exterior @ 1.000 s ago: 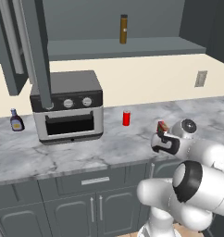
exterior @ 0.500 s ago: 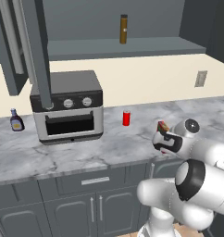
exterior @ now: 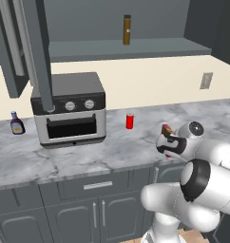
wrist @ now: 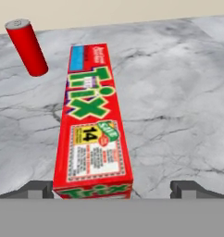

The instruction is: Pick the cereal and cereal from the counter and place them in the cabinets closest to them.

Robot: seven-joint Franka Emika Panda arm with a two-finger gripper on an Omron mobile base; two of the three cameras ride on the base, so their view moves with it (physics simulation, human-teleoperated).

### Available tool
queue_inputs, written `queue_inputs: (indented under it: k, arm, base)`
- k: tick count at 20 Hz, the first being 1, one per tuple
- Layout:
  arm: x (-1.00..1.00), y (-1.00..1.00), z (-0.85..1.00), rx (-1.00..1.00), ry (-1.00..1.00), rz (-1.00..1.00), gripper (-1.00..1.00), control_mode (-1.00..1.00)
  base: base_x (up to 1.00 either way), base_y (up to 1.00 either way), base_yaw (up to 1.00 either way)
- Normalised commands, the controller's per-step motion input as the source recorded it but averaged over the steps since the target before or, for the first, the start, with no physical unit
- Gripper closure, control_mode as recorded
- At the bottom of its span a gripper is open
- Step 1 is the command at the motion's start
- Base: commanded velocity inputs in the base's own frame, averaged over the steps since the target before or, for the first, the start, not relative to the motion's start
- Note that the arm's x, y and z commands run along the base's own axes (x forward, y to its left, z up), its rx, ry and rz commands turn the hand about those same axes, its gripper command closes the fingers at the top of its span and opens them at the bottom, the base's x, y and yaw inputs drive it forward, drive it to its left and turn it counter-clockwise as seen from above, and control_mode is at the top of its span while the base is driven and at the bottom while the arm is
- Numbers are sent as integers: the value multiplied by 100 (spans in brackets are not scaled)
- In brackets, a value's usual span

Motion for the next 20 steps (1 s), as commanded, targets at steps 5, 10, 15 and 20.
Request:
queue_inputs:
  k: [5, 10, 15, 20]
  arm:
    - [8, 0, -8, -1, 0, 0, -100, -100]
    - [11, 0, -8, -1, 0, 0, -100, -100]
    - [5, 0, -6, 0, 0, 0, -100, -100]
    - [0, 0, 0, 0, 0, 0, 100, -100]
  base:
    - [0, 0, 0]
    - [0, 0, 0]
    - [0, 0, 0]
    - [0, 0, 0]
